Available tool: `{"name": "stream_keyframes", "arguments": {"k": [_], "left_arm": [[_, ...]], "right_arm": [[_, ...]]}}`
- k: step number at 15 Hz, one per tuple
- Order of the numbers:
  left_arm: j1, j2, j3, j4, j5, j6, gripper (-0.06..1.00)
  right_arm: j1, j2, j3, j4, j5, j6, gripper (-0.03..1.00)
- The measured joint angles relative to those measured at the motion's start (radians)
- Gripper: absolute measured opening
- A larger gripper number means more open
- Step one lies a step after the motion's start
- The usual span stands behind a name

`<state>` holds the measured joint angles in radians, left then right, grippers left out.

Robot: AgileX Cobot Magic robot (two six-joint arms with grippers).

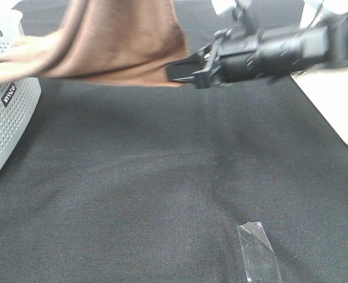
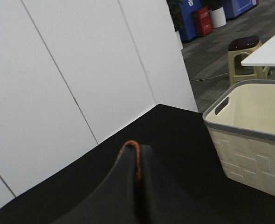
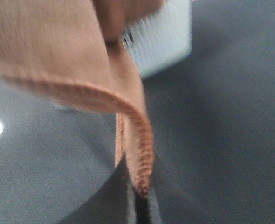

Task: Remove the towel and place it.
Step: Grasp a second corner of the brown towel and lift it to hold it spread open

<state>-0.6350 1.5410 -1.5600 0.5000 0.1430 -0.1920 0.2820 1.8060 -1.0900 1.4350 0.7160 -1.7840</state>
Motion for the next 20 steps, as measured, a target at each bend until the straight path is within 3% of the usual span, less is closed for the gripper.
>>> {"name": "stream_keyframes", "arguments": {"k": [2,4,6,8,9,11,16,20], "left_arm": [[0.035,0.000,-0.027,-0.015,0.019,-0.090,0.00],[0.088,0.000,-0.035,-0.019,0.029,-0.204,0.00],[0.091,0.000,-0.065,-0.021,0.050,-0.221,0.00],[0.091,0.000,-0.121,-0.021,0.053,-0.222,0.00],[0.091,0.000,-0.149,-0.020,0.053,-0.223,0.00],[0.091,-0.001,-0.168,-0.020,0.052,-0.224,0.00],[0.096,0.022,-0.264,-0.020,0.056,-0.228,0.00],[0.186,0.072,-0.287,-0.075,0.056,-0.430,0.00]], "right_arm": [[0.000,-0.057,-0.032,-0.182,-0.033,0.145,0.00],[0.000,-0.113,-0.165,-0.534,0.003,0.417,0.00],[0.000,-0.121,-0.355,-0.844,0.167,0.592,0.00],[0.000,-0.121,-0.558,-1.057,0.360,0.653,0.00],[0.000,-0.123,-0.655,-1.116,0.431,0.659,0.00],[0.000,-0.124,-0.806,-1.163,0.484,0.669,0.00],[0.000,-0.124,-1.045,-1.360,0.494,0.650,0.00],[0.006,-0.127,-1.065,-1.589,0.483,0.644,0.00]]}}
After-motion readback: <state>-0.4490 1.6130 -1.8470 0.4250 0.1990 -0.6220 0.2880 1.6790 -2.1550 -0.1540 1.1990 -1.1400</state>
